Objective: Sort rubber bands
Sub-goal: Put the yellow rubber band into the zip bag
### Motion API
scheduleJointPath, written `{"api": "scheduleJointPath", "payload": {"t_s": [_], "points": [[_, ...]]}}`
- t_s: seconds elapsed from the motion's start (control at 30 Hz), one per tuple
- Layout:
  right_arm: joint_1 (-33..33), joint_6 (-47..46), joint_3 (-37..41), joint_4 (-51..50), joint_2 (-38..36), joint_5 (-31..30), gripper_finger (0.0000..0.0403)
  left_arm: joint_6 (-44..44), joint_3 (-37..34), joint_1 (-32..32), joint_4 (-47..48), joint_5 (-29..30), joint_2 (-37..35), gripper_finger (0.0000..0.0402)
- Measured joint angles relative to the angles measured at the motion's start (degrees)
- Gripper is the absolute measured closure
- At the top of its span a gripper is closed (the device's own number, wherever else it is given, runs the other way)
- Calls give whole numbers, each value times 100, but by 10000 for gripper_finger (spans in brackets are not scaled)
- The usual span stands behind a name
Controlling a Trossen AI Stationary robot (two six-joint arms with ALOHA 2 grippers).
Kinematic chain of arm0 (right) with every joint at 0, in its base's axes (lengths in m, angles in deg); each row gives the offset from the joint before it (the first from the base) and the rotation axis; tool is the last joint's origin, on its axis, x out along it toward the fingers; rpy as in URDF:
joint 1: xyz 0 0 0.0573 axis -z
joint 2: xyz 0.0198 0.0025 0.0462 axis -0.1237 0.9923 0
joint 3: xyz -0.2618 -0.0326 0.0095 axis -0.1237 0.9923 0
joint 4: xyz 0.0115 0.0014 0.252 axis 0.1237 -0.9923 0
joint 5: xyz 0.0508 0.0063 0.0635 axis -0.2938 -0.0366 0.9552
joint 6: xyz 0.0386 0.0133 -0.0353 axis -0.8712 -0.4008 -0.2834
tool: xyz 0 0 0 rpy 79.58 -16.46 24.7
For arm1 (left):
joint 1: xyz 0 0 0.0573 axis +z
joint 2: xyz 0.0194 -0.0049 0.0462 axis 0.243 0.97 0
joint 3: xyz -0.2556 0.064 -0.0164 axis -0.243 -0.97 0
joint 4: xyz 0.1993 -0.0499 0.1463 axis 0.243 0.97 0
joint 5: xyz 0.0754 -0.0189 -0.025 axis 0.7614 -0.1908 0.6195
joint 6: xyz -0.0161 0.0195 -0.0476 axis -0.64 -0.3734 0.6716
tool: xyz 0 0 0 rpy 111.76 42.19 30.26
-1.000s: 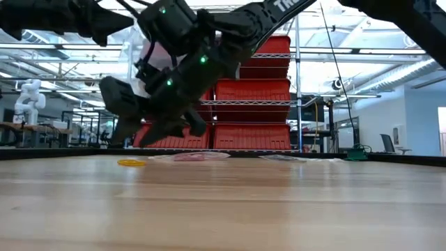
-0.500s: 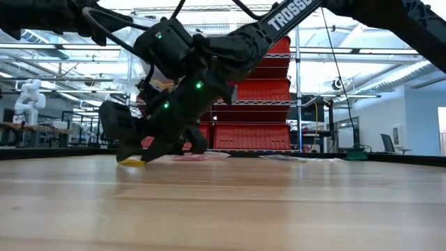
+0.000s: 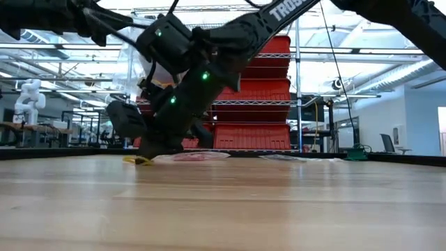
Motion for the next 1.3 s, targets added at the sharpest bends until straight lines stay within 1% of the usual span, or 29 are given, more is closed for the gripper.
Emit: {"api": "scheduleJointPath", "payload": {"t_s": [0.07,0.13,0.2,0.27,0.37,0.43,0.57,0.7,0.8,0.9,1.0,1.2,1.3], "points": [[-91,76,22,-161,-172,78,401,0,0,0,14,0,0,401],[-212,212,58,-430,-405,418,402,0,0,0,22,0,0,401],[-357,318,85,-750,-678,613,402,2,0,0,42,0,7,401],[-521,429,87,-982,-1017,514,403,2,0,0,35,-2,13,401],[-717,518,40,-1333,-1627,-178,403,0,0,0,33,-16,47,401],[-844,618,42,-1549,-1907,-551,403,2,0,0,37,-32,113,401],[-1171,1038,58,-1476,-2470,-1249,403,5,0,-23,31,-133,362,401],[-1323,1508,30,-1403,-2971,-2137,403,0,0,-150,-63,-661,672,401],[-1357,1865,43,-1449,-3133,-2513,403,0,0,-279,-187,-1044,829,401],[-1317,2140,38,-1374,-3250,-2584,403,0,0,-413,-363,-1361,920,401],[-1214,2230,34,-1443,-3220,-2563,403,2,0,-569,-502,-1476,972,401],[-1044,2234,30,-1402,-3147,-2544,403,17,0,-778,-630,-1499,1023,401],[-995,2121,34,-1417,-3119,-2276,403,133,0,-834,-713,-1414,1057,401]]}}
